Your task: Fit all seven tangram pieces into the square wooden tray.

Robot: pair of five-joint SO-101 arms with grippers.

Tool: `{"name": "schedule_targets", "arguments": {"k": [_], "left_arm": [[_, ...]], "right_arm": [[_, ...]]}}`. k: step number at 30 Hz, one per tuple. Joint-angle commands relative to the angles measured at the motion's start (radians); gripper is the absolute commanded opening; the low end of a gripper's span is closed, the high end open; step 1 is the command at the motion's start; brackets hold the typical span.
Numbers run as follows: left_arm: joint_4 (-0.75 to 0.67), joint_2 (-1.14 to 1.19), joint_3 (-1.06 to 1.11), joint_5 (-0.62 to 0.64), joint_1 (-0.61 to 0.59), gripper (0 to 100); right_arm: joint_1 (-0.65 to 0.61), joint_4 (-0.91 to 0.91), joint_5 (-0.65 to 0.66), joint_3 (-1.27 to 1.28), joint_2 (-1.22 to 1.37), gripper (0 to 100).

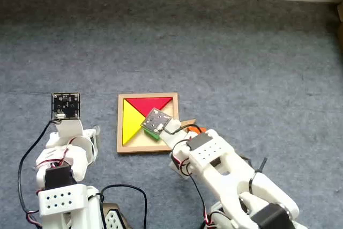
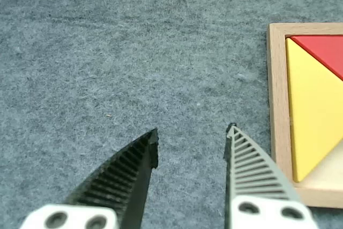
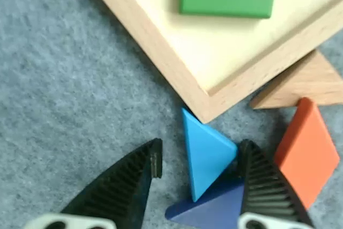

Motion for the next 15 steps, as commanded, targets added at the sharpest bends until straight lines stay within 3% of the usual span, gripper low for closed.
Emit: {"name": "schedule_targets", "arguments": {"k": [1, 8, 15], "left_arm": [[-0.015, -0.012, -0.002, -0.012, -0.015, 21], [-0.014, -0.012, -0.001, -0.012, -0.015, 21], [-0.012, -0.012, -0.001, -0.012, -0.015, 21]], "right_arm": [[-0.002, -0.030, 0.012, -0.045, 0.024, 22.7], [-0.001, -0.027, 0.014, -0.045, 0.035, 10.3], [0.031, 0.048, 0.014, -0.045, -0.099, 9.1]]}}
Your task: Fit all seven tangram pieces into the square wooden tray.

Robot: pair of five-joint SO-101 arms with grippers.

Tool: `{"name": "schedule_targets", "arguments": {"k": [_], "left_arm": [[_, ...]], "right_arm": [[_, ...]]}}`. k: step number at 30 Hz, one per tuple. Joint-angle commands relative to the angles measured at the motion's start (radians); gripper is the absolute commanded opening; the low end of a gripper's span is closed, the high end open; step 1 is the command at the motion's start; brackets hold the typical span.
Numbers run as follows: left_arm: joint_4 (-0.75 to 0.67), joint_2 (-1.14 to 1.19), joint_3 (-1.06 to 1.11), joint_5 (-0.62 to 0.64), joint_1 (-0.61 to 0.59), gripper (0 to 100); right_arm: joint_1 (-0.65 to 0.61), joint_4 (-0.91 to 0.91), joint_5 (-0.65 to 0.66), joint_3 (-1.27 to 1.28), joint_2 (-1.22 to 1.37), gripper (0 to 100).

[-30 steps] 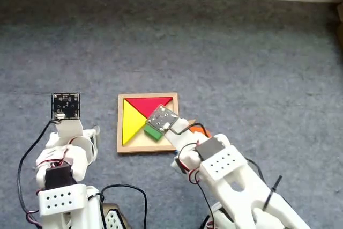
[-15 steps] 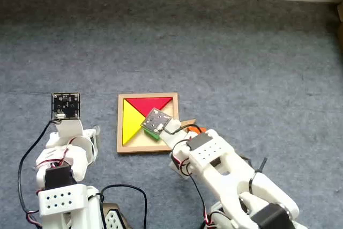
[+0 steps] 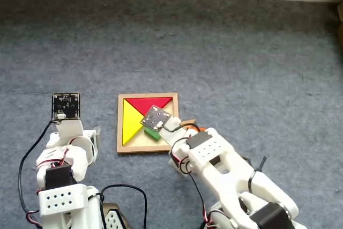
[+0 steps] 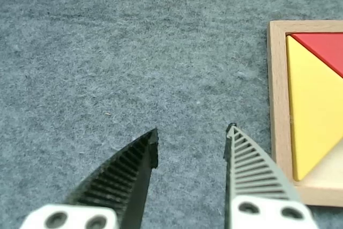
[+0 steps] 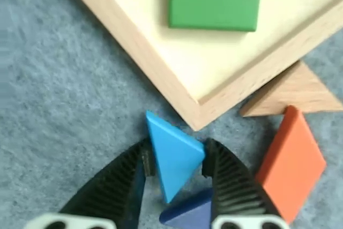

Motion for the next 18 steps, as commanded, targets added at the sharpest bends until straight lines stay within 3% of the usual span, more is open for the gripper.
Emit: {"name": "schedule_targets", "arguments": {"k": [1, 9, 18], "left_arm": [[-0.012, -0.012, -0.005, -0.012, -0.015, 21], [-0.012, -0.012, -0.005, -0.012, -0.015, 21], [-0.012, -0.012, -0.005, -0.014, -0.015, 21]], "right_arm": [[0.035, 0.058, 0.011, -0.025, -0.110, 9.1], [0.027, 0.051, 0.011, -0.058, -0.303, 9.1], [-0.097, 0.002, 0.011, -0.292, -0.064, 9.1]]}}
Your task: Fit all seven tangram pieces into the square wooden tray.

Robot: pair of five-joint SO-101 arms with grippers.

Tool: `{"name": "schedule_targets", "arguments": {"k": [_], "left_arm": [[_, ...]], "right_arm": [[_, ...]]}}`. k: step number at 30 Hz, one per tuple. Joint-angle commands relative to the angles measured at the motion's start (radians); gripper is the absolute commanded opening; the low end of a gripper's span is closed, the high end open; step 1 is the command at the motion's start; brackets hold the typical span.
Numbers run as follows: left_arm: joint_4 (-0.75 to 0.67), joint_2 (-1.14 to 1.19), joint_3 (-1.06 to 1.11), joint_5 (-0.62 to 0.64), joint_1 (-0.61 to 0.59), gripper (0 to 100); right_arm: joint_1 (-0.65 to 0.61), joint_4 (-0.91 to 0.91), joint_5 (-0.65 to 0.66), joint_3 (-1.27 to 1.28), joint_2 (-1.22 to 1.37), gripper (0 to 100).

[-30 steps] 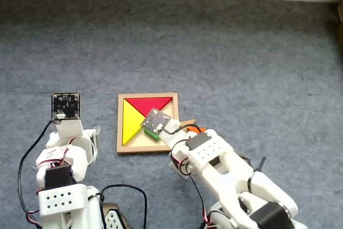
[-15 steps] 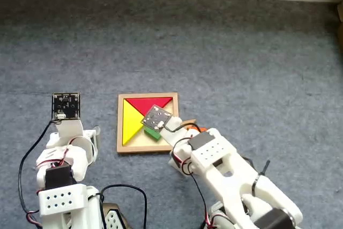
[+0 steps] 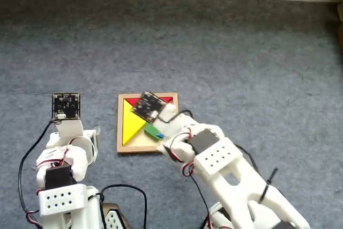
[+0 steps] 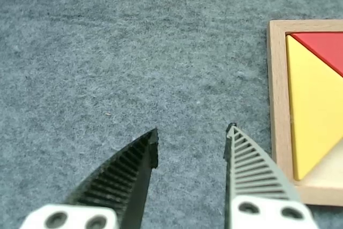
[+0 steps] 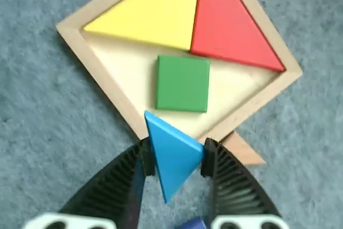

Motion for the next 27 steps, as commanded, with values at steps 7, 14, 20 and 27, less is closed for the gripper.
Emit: {"name": "schedule_targets", "arguments": {"k": [7, 14, 20, 27], "left_arm": [[-0.014, -0.012, -0.005, -0.009, -0.015, 21], [-0.014, -0.012, -0.005, -0.009, -0.015, 21], [-0.014, -0.012, -0.004, -0.009, -0.015, 21], [-0.014, -0.012, -0.004, -0.009, -0.015, 21]], "right_arm": [[-0.117, -0.021, 0.011, -0.341, 0.383, 9.1], [-0.166, -0.021, 0.009, -0.453, 0.552, 9.1], [-0.177, -0.018, 0.009, -0.469, 0.575, 9.5], [-0.179, -0.016, 0.009, -0.469, 0.596, 24.8]]}}
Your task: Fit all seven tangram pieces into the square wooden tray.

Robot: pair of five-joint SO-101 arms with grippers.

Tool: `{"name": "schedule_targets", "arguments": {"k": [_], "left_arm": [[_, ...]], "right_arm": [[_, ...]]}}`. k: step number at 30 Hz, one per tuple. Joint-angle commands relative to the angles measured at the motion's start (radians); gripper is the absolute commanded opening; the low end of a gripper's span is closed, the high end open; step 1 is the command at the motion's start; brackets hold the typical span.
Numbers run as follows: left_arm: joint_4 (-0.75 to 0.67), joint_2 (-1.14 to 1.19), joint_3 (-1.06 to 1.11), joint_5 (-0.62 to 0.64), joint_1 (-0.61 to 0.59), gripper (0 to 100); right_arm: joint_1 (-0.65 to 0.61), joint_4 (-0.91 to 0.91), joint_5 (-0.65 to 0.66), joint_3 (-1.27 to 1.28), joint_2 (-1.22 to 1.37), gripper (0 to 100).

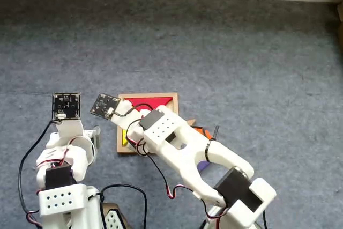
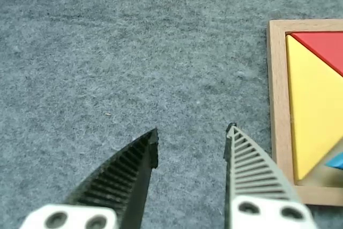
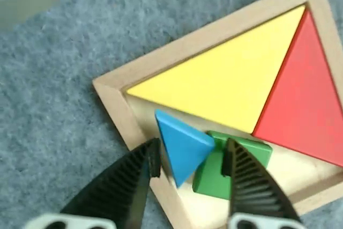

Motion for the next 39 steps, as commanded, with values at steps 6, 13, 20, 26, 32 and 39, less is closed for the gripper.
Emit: {"name": "schedule_targets", "arguments": {"k": [6, 13, 20, 26, 32, 39], "left_arm": [[-0.014, -0.012, -0.004, -0.009, -0.015, 21], [-0.014, -0.012, -0.004, -0.009, -0.015, 21], [-0.014, -0.012, -0.004, -0.009, -0.015, 21], [-0.014, -0.012, -0.004, -0.009, -0.015, 21], [-0.014, -0.012, -0.004, -0.009, -0.015, 21], [-0.014, -0.012, -0.004, -0.009, -0.015, 21]], "right_arm": [[-0.007, 0.030, 0.009, -0.056, -0.019, 24.9], [0.035, 0.084, 0.009, -0.076, -0.114, 8.8], [0.171, 0.074, 0.008, -0.074, -0.170, 0.8], [0.214, -0.010, 0.008, -0.030, -0.084, 0.8], [0.185, -0.061, 0.005, -0.007, 0.050, 0.8], [0.051, -0.061, 0.003, -0.005, 0.067, 0.8]]}}
